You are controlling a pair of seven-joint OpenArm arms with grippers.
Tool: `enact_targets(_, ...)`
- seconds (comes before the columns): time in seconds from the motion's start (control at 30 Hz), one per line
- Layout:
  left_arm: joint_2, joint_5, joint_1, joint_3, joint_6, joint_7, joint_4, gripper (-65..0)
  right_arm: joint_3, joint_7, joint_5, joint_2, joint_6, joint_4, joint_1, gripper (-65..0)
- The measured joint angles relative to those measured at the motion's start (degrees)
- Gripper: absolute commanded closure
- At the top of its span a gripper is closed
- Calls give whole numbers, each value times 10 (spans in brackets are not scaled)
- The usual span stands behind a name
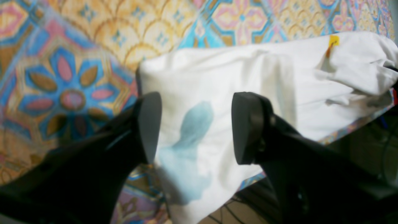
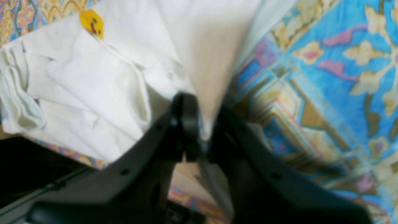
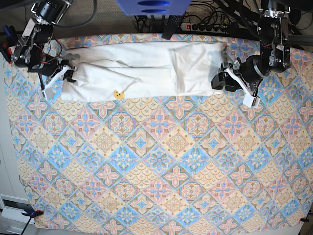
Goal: Fold the T-shirt properly
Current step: 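Regrasp the strip's end with the right gripper and hold it, then fold the strip's end with the right gripper toward the left gripper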
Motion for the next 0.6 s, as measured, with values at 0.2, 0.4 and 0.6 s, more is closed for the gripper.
enact_targets(0.2,-7,-54,27,-71,4,0,0,-343,0,7,-52,32,0,-2,44,-3)
enact_targets(0.4,-19,-62,48,-81,2,-2,0,-342,25,3,-94,46,0,-1,77,-3)
enact_targets(0.6,-19,-59,61,-80,2,0,0,-342,25,-20,-101,54,0,58,71,-4)
